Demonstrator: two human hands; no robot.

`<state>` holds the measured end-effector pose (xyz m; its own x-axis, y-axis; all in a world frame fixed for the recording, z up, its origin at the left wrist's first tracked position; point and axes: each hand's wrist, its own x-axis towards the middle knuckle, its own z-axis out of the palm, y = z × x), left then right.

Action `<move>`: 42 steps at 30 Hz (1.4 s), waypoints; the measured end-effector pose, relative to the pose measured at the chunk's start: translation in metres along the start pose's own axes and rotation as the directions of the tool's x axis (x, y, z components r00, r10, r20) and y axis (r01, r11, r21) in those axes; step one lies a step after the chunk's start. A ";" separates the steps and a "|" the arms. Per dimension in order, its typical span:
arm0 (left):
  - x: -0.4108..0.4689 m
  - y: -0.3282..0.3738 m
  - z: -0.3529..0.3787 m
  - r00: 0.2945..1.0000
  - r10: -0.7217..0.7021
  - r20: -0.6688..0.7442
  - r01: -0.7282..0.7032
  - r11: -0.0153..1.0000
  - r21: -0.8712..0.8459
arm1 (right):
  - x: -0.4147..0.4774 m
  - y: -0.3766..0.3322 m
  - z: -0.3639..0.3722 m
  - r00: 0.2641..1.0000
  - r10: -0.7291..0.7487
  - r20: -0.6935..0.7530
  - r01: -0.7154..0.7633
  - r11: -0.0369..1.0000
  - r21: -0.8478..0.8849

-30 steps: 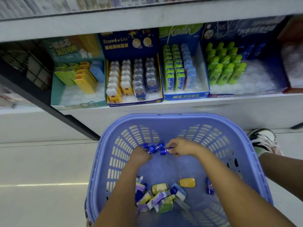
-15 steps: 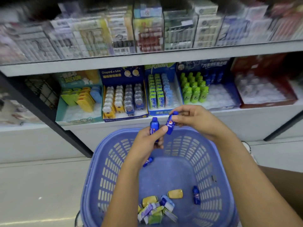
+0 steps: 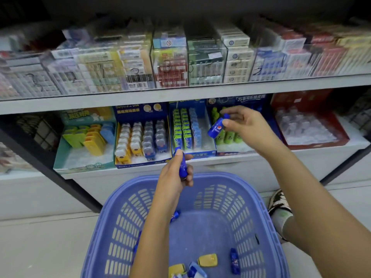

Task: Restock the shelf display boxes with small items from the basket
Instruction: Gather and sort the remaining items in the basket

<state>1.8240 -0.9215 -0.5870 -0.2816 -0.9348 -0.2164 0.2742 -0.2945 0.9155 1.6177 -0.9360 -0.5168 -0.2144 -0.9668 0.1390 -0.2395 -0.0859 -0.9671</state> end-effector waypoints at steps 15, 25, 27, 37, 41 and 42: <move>0.039 -0.007 0.080 0.989 -0.086 0.118 0.071 0.990 0.123 | 0.049 0.050 -0.124 0.983 -0.009 -0.184 -0.071 0.902 -0.426; 0.065 -0.023 0.098 0.993 -0.084 0.086 0.058 0.960 0.273 | 0.087 0.068 -0.117 0.999 -0.034 0.039 0.051 0.715 -0.697; 0.066 -0.024 0.098 0.991 -0.091 0.102 0.063 0.968 0.245 | 0.090 0.067 -0.118 0.997 -0.013 0.074 0.063 0.678 -0.732; 0.055 -0.022 0.106 0.982 0.050 0.181 -0.109 0.935 0.337 | 0.095 0.054 -0.108 0.988 0.079 0.131 0.071 0.523 -0.849; 0.052 -0.019 0.114 0.981 0.179 0.077 -0.195 0.890 0.411 | 0.083 0.056 -0.111 0.994 -0.019 -0.104 -0.062 0.685 -0.726; 0.053 -0.019 0.116 0.976 0.210 0.060 -0.215 0.879 0.426 | 0.077 0.053 -0.110 0.987 -0.021 -0.162 -0.084 0.785 -0.614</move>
<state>1.6970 -0.9419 -0.5767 -0.2728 -0.9621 0.0012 -0.0901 0.0267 0.9956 1.4841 -0.9882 -0.5338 -0.3597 -0.9130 0.1924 -0.7513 0.1611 -0.6400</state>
